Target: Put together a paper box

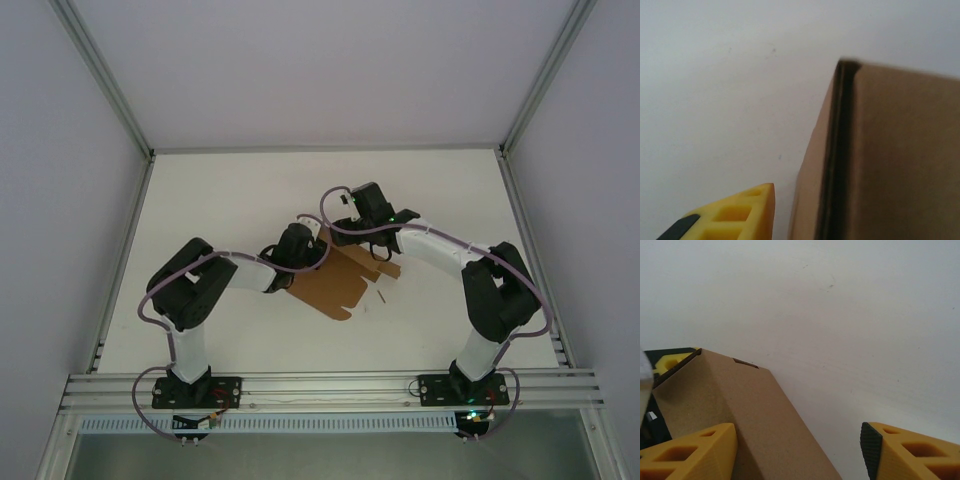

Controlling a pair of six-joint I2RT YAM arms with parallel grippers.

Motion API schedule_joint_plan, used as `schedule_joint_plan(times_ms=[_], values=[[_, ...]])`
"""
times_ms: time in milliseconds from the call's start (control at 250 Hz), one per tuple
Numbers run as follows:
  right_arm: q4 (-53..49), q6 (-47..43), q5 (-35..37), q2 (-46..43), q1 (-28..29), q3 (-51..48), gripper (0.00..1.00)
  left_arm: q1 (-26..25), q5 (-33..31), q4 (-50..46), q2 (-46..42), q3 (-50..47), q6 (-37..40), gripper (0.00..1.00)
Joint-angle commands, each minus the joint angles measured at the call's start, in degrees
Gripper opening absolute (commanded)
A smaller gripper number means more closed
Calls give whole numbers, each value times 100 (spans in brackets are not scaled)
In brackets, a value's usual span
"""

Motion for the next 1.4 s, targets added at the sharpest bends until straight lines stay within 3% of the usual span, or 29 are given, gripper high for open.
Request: schedule_joint_plan(times_ms=[0, 28, 64, 331, 491, 507, 531, 543, 627, 882, 1050, 1126, 1190, 1394], values=[[-1021, -38, -43, 256, 18, -144, 66, 133, 288, 217, 106, 121, -265, 22], [-1005, -24, -43, 259, 14, -152, 67, 157, 272, 298, 126, 113, -315, 16], [-1010, -9, -43, 259, 17, -162, 66, 173, 250, 371, 150, 133, -358, 0], [-1019, 84, 53, 58, -17, -277, 67, 178, 309, 724, -85, -52, -224, 0], [-1047, 130, -21, -15, -32, -260, 67, 171, -252, 116, -156, 59, -554, 0], [-1051, 133, -51, -3, -37, -269, 67, 170, -288, -21, -176, 115, -605, 6], [-1043, 151, -25, -2, -34, -277, 67, 172, -324, -193, -201, 174, -697, 25], [-1043, 164, -25, 6, -31, -289, 67, 172, -337, -256, -218, 193, -743, 30], [-1045, 185, -34, 4, -37, -303, 67, 178, -267, -120, -278, 130, -899, 39], [-985, 236, -73, 132, -61, -314, 67, 195, -122, 1121, -104, -172, -825, 35], [-1108, 318, -117, 263, -133, -144, 67, 232, 502, 2289, 97, -348, -680, 36], [-1159, 328, -175, 299, -166, -54, 67, 232, 545, 2366, 120, -298, -649, 25], [-1197, 311, -282, 313, -183, 15, 67, 227, 731, 2407, 178, -226, -549, 0], [-1362, 390, 18, 42, -268, 253, 78, 230, 734, 2007, 63, -72, -593, 0]])
